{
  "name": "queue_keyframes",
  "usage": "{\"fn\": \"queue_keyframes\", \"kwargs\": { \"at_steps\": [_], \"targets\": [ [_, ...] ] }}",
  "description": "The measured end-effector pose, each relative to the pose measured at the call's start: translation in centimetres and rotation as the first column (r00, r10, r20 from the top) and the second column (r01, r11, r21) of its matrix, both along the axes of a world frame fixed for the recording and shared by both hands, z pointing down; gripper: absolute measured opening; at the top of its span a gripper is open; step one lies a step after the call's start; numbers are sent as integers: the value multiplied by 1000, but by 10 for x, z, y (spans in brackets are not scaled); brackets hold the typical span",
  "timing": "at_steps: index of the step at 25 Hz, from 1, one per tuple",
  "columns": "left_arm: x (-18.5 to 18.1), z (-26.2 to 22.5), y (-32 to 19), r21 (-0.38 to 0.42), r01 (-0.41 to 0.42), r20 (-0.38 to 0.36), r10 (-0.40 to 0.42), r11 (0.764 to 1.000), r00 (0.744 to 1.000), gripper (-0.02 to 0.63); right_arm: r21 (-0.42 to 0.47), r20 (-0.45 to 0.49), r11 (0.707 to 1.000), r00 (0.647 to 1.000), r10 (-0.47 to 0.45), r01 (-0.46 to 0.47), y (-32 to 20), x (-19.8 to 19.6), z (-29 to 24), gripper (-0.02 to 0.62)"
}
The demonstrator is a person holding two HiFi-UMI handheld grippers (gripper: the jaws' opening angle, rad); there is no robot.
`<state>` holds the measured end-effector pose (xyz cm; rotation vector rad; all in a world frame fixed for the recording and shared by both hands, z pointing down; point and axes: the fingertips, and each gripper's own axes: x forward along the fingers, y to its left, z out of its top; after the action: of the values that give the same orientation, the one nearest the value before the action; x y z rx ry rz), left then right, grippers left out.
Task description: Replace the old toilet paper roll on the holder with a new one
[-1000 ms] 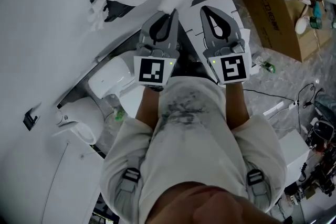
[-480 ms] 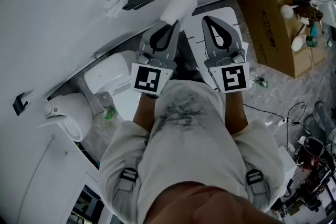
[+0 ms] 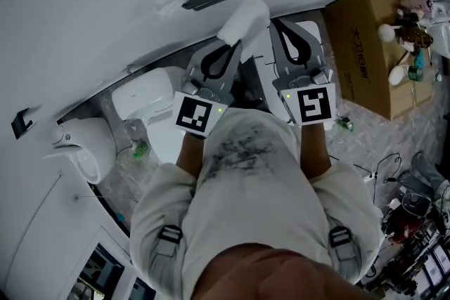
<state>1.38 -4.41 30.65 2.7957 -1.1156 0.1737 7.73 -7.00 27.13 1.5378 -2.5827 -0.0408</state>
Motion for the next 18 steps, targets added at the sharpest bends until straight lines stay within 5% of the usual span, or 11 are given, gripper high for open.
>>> {"fn": "queue_keyframes", "kwargs": {
  "at_steps": [10,18],
  "targets": [
    [-31,4,2,-17,14,5,-14,1000,1000,15,25,-7,998,999,-48,49,-30,-30,-16,87],
    [-50,8,0,-28,27,10,-27,999,1000,15,0,3,999,999,-42,42,-56,-48,-14,236]
  ]
}}
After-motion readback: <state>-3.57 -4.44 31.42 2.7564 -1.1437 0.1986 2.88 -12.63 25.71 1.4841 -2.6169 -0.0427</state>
